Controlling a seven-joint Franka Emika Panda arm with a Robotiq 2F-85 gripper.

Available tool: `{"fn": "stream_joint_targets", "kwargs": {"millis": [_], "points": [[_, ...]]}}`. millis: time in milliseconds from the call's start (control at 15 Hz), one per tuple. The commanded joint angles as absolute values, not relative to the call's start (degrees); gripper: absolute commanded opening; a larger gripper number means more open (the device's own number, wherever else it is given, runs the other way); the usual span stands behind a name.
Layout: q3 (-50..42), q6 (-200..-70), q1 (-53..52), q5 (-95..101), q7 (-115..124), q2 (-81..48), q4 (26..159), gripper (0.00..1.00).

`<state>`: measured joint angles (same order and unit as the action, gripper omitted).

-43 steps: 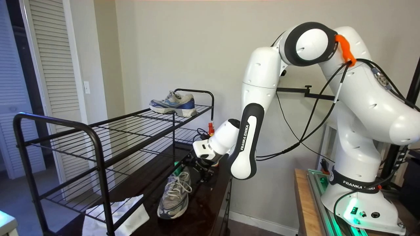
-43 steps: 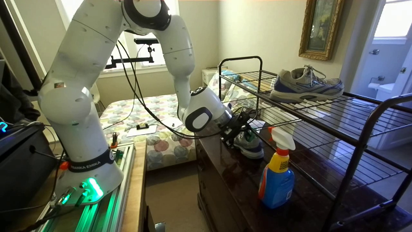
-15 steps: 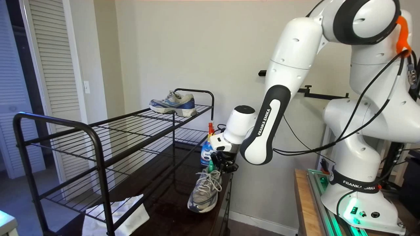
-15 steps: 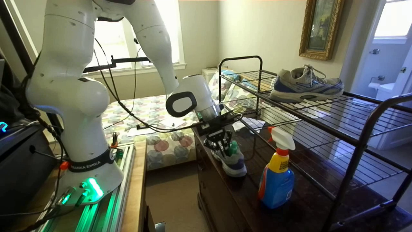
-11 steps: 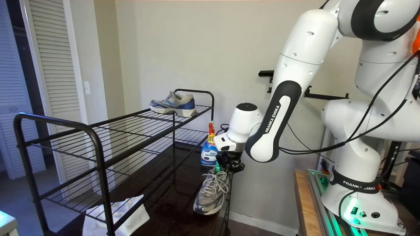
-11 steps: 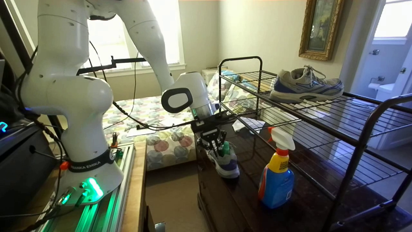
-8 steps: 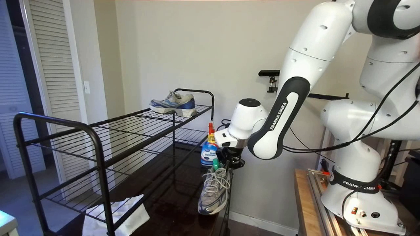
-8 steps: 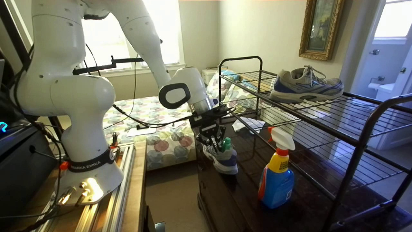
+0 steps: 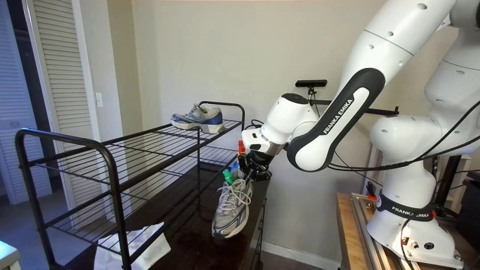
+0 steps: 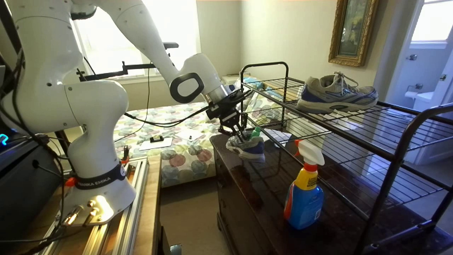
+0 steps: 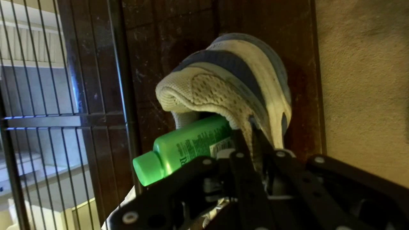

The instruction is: Put the sneakers on the topmost shelf.

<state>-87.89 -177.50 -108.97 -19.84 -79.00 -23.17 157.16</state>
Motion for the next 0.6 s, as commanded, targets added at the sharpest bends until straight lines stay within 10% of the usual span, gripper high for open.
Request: {"fn": "stream_joint_targets", "kwargs": {"millis": [0, 533], "points": [[-96.5, -175.89, -120.76, -24.2, -77.04, -26.85, 157.18, 0.03], [-108.36, -162.84, -143.3, -29.06, -59.19, -46.92, 157.64, 0.03]]}}
